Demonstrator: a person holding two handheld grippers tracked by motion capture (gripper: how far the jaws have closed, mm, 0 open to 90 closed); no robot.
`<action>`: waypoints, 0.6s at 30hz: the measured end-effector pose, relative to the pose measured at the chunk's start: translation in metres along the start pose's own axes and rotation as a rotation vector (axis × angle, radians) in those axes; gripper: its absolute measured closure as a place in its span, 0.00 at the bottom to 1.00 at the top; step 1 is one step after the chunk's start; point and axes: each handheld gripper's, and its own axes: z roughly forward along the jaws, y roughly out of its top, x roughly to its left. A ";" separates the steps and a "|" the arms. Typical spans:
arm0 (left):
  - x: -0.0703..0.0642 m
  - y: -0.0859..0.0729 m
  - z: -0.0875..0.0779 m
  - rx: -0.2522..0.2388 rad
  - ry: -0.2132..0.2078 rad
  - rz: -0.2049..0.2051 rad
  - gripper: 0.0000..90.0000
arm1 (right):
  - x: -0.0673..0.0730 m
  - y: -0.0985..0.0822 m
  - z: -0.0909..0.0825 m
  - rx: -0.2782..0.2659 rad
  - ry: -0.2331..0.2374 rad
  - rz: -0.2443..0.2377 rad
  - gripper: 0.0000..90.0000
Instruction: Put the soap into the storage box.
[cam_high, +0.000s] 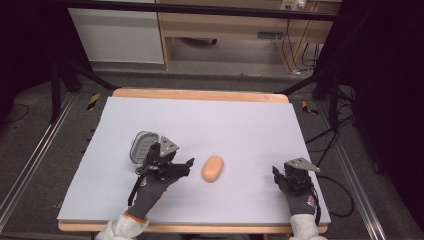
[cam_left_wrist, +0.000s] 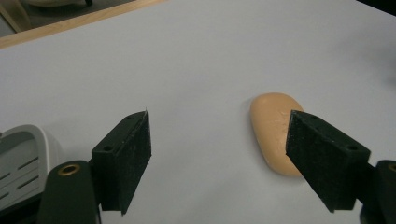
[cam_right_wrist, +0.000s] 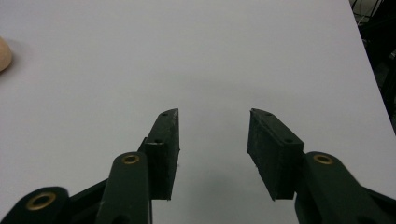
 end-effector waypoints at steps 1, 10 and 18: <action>-0.002 0.001 0.002 0.010 -0.001 0.009 0.24 | 0.000 0.000 0.000 -0.001 0.000 -0.001 0.62; -0.017 0.009 0.016 0.039 0.000 0.036 0.23 | -0.002 0.000 0.001 -0.001 -0.010 0.011 0.72; -0.029 0.011 0.030 0.065 -0.006 0.059 0.23 | -0.005 0.000 -0.001 -0.006 -0.020 0.011 0.78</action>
